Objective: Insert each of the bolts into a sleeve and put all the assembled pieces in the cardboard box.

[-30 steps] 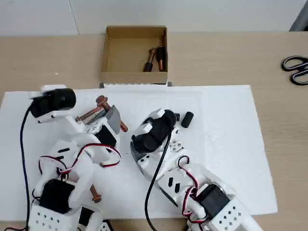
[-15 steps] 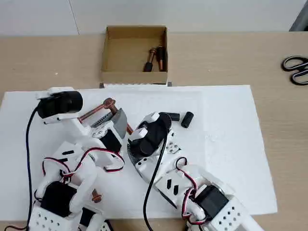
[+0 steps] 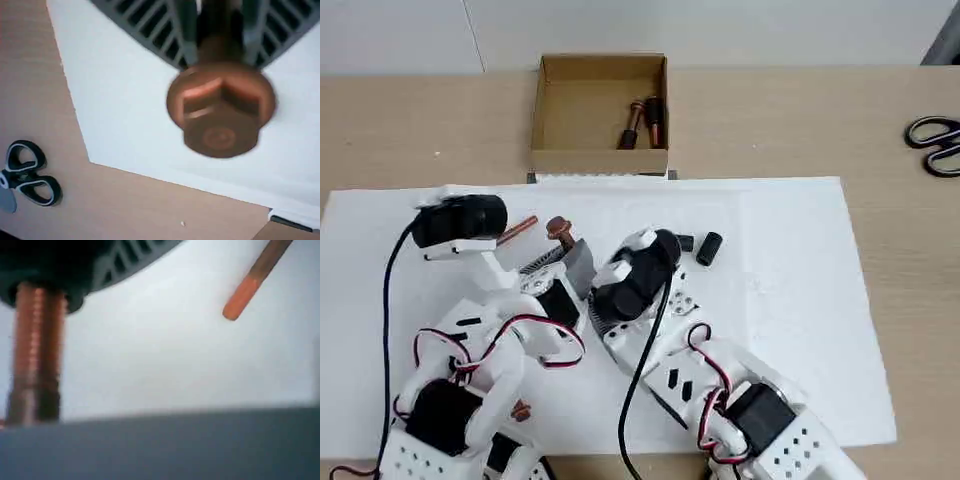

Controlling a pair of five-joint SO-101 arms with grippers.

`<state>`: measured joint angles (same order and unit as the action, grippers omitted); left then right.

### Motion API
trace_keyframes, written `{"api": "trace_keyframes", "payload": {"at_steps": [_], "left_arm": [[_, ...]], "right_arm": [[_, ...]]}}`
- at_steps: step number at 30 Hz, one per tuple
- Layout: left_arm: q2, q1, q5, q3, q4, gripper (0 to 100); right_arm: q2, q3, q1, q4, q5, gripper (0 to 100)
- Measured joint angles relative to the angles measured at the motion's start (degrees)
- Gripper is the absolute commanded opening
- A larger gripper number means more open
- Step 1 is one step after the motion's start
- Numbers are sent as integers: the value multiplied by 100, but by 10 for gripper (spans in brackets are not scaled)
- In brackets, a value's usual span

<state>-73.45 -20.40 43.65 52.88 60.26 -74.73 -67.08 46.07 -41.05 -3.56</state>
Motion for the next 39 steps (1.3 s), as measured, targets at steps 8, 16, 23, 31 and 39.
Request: {"api": "trace_keyframes", "payload": {"at_steps": [8,16,23,31,39], "left_arm": [[0,-607,-281,132,352,5],[-53,-738,-633,396,308,63],[-53,-738,-651,413,343,254],[-53,-738,-985,413,352,254],[-26,-281,-1688,193,765,254]], "right_arm": [[0,-9,-53,105,299,2],[18,-53,-53,105,325,2],[18,-70,-88,97,325,2],[18,-79,-88,97,334,2],[9,-123,-88,123,334,2]]}}
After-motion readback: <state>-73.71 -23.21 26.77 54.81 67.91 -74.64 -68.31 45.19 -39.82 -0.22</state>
